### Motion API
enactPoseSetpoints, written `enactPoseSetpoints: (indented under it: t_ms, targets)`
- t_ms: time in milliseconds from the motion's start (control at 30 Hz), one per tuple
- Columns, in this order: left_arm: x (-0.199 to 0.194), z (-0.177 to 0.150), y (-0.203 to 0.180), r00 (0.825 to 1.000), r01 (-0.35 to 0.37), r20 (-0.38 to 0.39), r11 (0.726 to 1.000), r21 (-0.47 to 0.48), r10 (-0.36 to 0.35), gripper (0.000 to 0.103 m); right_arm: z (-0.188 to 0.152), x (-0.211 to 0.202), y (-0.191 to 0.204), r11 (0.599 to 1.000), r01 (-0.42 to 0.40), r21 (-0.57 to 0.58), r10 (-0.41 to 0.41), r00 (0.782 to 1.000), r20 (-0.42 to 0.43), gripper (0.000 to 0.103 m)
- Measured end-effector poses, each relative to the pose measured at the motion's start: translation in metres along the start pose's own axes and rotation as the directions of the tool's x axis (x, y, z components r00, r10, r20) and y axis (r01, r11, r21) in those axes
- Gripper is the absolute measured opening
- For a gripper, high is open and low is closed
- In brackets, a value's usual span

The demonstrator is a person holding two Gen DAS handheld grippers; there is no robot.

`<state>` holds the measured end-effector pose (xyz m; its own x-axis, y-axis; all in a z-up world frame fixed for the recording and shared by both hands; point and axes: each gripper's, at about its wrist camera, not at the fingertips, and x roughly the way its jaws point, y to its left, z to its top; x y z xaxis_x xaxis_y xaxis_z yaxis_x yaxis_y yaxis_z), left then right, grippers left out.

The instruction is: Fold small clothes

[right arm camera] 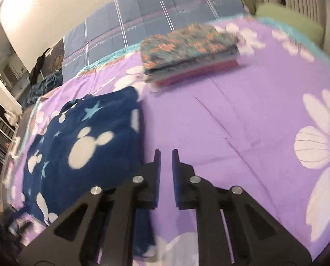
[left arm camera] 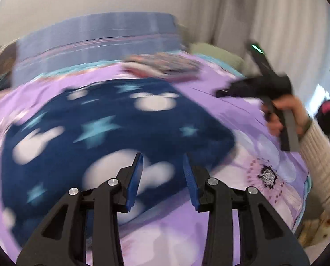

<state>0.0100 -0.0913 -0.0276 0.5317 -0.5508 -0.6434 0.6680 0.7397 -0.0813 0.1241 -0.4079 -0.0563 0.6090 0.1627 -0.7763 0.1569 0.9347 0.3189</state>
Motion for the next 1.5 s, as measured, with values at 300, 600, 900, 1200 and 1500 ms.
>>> enactPoseSetpoints:
  t_ms: [300, 600, 900, 1200, 1500]
  targets:
    - [0.103, 0.019, -0.117, 0.989, 0.005, -0.142, 0.971, 0.239, 0.030, 0.070, 0.021, 0.053, 0.002, 0.964, -0.227, -0.139, 0.205, 0.966, -0.155, 0.038]
    - [0.112, 0.006, -0.113, 0.976, -0.128, -0.141, 0.958, 0.255, 0.168, 0.049, 0.044, 0.068, 0.040, 0.871, -0.397, -0.289, 0.340, 0.913, -0.226, 0.044]
    - [0.089, 0.004, -0.102, 0.979, -0.112, -0.146, 0.975, 0.193, 0.142, 0.022, 0.050, 0.083, 0.026, 0.855, -0.494, -0.157, 0.451, 0.858, -0.245, 0.050]
    - [0.109, 0.017, -0.107, 0.983, -0.078, -0.150, 0.982, 0.175, 0.105, 0.019, 0.062, 0.128, 0.015, 0.869, -0.481, 0.113, 0.493, 0.832, -0.255, 0.009]
    - [0.135, 0.012, -0.116, 0.975, -0.090, -0.166, 0.949, 0.301, 0.145, 0.022, 0.051, 0.128, 0.032, 0.946, -0.308, -0.101, 0.286, 0.940, -0.186, 0.010]
